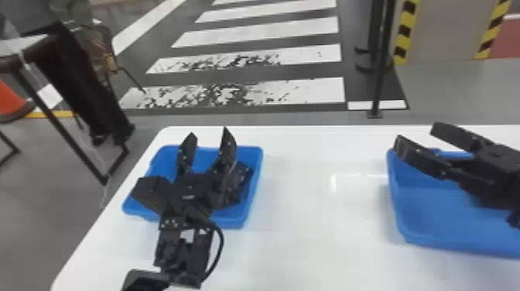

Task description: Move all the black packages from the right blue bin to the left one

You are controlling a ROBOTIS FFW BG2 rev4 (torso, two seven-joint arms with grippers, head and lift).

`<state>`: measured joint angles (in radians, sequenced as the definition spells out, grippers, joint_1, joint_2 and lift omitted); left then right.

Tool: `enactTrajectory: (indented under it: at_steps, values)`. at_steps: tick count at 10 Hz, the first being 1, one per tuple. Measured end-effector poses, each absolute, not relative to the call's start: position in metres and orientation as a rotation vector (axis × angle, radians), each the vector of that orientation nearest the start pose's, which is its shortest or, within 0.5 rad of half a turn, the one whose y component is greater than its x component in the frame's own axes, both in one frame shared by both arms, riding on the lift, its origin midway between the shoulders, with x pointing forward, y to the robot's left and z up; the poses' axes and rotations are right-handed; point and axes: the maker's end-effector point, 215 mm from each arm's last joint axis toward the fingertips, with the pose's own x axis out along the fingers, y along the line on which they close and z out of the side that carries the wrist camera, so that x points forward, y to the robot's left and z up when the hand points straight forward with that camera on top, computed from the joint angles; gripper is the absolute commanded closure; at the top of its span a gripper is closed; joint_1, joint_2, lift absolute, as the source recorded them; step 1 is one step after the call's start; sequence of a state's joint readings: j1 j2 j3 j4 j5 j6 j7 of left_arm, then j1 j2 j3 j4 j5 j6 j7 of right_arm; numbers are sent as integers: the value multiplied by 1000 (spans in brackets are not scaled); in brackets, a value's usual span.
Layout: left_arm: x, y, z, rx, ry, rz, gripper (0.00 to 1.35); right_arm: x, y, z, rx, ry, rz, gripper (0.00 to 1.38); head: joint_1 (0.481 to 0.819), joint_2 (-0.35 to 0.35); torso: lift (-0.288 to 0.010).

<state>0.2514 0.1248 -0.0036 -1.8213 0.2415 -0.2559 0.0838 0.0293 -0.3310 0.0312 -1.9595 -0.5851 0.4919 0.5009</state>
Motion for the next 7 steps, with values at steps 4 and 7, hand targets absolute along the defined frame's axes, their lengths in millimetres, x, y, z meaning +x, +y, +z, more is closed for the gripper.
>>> enactTrajectory:
  at_steps: [4,7]
  values:
    - [490,204,-267,-188,-168,-102,211,518,-281,-320,23,298,186,53,695,-73,-181]
    - [482,200,-269,-191,-171,-128,209,525,-323,-351,-9,401,79,51,695,-131,-181]
